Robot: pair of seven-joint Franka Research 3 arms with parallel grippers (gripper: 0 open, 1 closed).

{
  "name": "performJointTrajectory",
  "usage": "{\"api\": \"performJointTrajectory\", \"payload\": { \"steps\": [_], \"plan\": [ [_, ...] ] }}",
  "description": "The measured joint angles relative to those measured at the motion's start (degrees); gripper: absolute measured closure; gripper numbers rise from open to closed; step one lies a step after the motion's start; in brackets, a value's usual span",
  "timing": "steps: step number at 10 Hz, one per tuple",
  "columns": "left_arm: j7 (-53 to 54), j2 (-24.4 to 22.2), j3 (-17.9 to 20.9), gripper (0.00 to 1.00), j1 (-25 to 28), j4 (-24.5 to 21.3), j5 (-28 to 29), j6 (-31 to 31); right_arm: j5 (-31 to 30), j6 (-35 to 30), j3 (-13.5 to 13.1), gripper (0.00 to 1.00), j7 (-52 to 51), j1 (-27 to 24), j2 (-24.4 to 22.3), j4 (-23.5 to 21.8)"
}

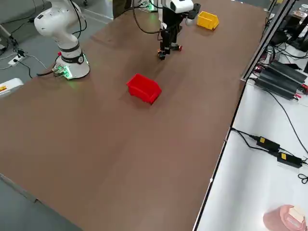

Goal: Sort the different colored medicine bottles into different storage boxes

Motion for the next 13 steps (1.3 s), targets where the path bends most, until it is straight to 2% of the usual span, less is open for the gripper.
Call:
{"api": "performJointTrajectory", "payload": {
  "steps": [7,9,10,12,13],
  "plan": [
    [0.72,3.18,-0.48,0.11,-1.84,0.20,0.00,3.68,0.00,-0.14,-0.01,0.00,0.00,-0.01,0.00,-0.01],
    [0.74,3.18,-0.48,0.21,-1.80,0.32,-0.14,3.68,0.00,-0.19,0.00,0.00,0.00,-0.01,0.00,-0.01],
    [0.74,3.18,-0.48,0.36,-1.79,0.32,-0.19,3.68,0.00,-0.21,0.00,0.00,0.00,-0.01,0.00,-0.01],
    [0.74,3.33,-0.48,0.40,-1.78,0.30,-0.55,3.67,0.00,-0.26,-0.01,0.00,-0.41,-0.07,0.00,-0.01],
    [0.75,3.59,-0.49,0.47,-1.78,0.27,-0.68,3.67,0.00,-0.49,-0.01,0.00,-0.78,-0.22,0.00,-0.01]
  ]
}}
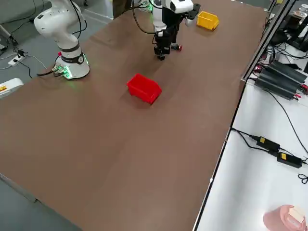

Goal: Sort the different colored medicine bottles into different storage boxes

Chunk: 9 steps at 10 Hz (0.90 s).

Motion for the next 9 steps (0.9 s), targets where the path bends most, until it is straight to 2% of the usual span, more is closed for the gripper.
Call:
{"api": "performJointTrajectory", "payload": {
  "steps": [2,4,6,9],
  "plan": [
    [-0.01,0.16,-0.07,0.53,-0.02,-0.04,-0.61,0.00,0.00,-0.45,0.00,0.00,-0.31,-0.22,0.00,0.00],
    [-0.02,0.17,0.00,0.57,0.11,0.12,-3.94,-0.01,0.00,-0.46,0.01,0.00,-0.63,-0.24,0.00,0.00],
    [-0.15,0.11,0.00,0.57,0.67,0.36,-6.79,-0.37,0.02,-0.40,0.29,0.00,-1.19,-0.11,0.02,-0.04],
    [-0.65,-2.97,0.14,0.57,3.83,1.47,-11.21,-7.44,0.09,2.03,0.86,0.00,-1.40,2.94,1.49,-0.70]
  ]
}}
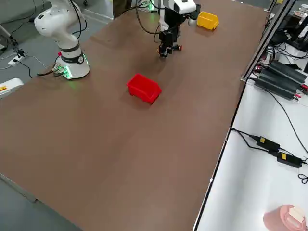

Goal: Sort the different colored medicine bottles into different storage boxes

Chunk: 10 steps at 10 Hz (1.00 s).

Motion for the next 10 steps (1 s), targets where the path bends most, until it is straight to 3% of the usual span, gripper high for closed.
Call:
{"api": "performJointTrajectory", "payload": {
  "steps": [2,4,8,10],
  "plan": [
    [-0.21,-6.05,0.13,0.57,5.18,0.47,-0.52,-8.66,0.28,4.44,0.25,0.00,0.02,3.95,2.60,-0.45],
    [2.28,-13.68,0.06,0.57,11.36,-2.78,-0.53,-14.40,0.67,9.12,0.33,0.00,0.30,7.24,5.89,-0.60],
    [11.76,-28.07,0.09,0.57,22.66,-18.35,-0.56,-14.89,0.86,19.44,0.41,0.00,8.14,14.77,14.21,-0.66],
    [20.04,-34.89,0.17,0.57,30.30,-26.97,-0.56,-14.90,0.83,21.34,0.39,0.00,12.39,19.20,17.83,0.41]
  ]
}}
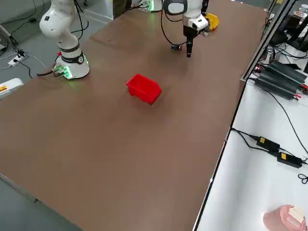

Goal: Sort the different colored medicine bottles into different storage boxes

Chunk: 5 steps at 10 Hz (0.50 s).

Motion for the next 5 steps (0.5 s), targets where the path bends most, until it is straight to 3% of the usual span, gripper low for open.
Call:
{"api": "performJointTrajectory", "payload": {
  "steps": [5],
  "plan": [
    [24.78,-7.95,0.34,0.57,21.13,-13.92,0.23,3.39,-2.65,0.74,-1.11,0.00,15.34,12.41,9.85,7.08]
  ]
}}
